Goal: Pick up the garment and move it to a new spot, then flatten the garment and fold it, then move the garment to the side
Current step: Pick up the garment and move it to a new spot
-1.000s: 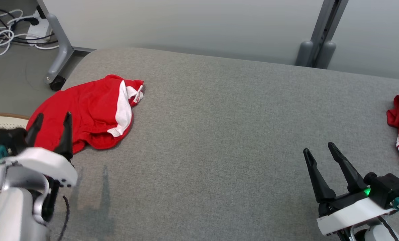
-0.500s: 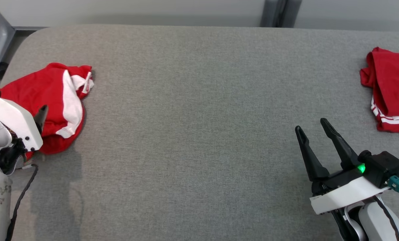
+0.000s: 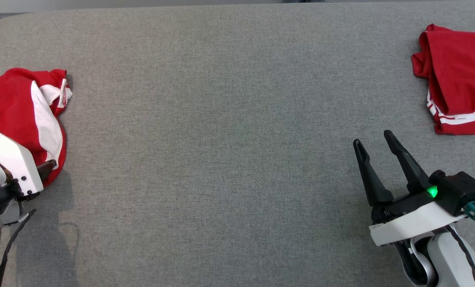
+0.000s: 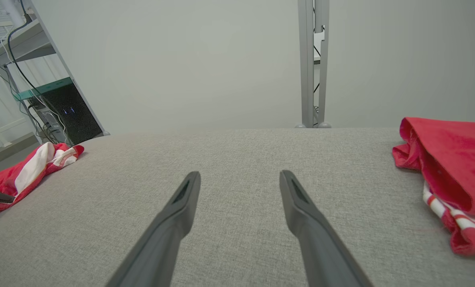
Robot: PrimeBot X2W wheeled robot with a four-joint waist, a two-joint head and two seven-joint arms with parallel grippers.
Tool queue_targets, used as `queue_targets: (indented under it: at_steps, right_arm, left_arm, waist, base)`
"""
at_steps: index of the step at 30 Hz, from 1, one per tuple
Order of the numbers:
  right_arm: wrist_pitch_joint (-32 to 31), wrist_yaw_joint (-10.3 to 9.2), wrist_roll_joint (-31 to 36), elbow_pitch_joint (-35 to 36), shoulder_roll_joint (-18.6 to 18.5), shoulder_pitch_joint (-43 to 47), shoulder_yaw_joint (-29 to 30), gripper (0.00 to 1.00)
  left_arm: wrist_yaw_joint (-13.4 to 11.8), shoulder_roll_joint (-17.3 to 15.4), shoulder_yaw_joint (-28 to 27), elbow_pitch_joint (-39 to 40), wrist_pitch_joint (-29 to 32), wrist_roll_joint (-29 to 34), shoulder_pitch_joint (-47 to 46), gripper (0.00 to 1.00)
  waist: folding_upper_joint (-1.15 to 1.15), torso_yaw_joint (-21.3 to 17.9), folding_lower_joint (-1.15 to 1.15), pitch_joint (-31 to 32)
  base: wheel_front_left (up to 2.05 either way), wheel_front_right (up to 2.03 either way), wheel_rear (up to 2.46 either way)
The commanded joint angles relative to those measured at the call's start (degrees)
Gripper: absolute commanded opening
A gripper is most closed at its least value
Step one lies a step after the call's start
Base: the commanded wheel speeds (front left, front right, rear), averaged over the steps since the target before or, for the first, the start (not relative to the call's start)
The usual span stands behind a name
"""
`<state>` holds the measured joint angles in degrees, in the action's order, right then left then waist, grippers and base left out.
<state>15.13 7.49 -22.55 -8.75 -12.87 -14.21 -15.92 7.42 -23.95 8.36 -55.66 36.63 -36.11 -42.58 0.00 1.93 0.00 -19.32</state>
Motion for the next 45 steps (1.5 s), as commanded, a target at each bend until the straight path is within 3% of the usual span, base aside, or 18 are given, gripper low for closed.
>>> queue_targets:
  at_steps: [1,2,10,16,23,34,35,41,45]
  right_arm:
    - [0.0,0.01,0.4,-0.2,-0.1,-0.7,0.2,1.00]
    - [0.0,0.01,0.4,-0.2,0.0,-0.7,0.3,1.00]
    - [0.0,0.01,0.1,-1.1,0.6,-0.1,0.2,1.00]
    - [0.0,0.01,-0.7,-1.6,1.6,1.2,0.1,1.00]
    - [0.0,0.01,-1.1,-1.8,3.1,1.9,0.2,1.00]
    - [0.0,0.01,-0.7,-1.2,3.4,1.1,2.8,1.00]
    - [0.0,0.01,-0.6,-1.1,3.2,1.3,3.7,1.00]
    - [0.0,0.01,-0.4,-0.6,2.9,2.1,5.9,1.00]
    - [0.0,0.01,-0.3,-0.8,2.7,3.1,6.2,1.00]
  left_arm:
    - [0.1,1.3,1.0,-1.1,1.2,-0.5,1.7,0.40]
    - [0.1,1.1,1.5,-0.9,1.1,-1.1,1.7,0.00]
    - [0.1,-2.9,8.2,4.5,-2.0,-3.6,0.0,0.00]
    - [0.1,-6.6,15.7,11.8,1.2,-3.8,-2.3,0.00]
    - [0.1,-9.5,22.5,23.5,7.4,-5.8,-5.7,0.00]
    - [0.1,-6.1,28.2,38.5,11.9,-8.4,-12.5,0.00]
    - [0.1,-4.1,28.6,40.8,11.2,-9.4,-14.2,0.00]
    - [0.1,0.3,27.5,44.5,7.1,-12.4,-16.0,0.00]
    - [-0.1,0.7,26.2,45.8,4.8,-14.2,-13.1,0.00]
  waist:
    - [0.00,0.0,0.00,0.0]
    - [0.00,0.1,0.00,0.0]
    - [0.00,0.5,0.00,3.0]
    - [0.00,-0.8,0.00,7.7]
    - [0.00,-5.2,0.00,11.4]
    - [0.00,-12.9,0.00,12.7]
    - [0.00,-13.8,0.00,12.6]
    - [0.00,-14.8,0.00,12.2]
    - [0.00,-14.4,0.00,11.9]
  base:
    - [0.00,0.00,0.00]
    - [0.00,0.00,0.00]
    - [0.00,0.00,0.00]
    - [0.00,0.00,0.00]
    - [0.00,0.00,0.00]
    - [0.00,0.00,0.00]
    - [0.00,0.00,0.00]
    - [0.00,0.00,0.00]
    - [0.00,0.00,0.00]
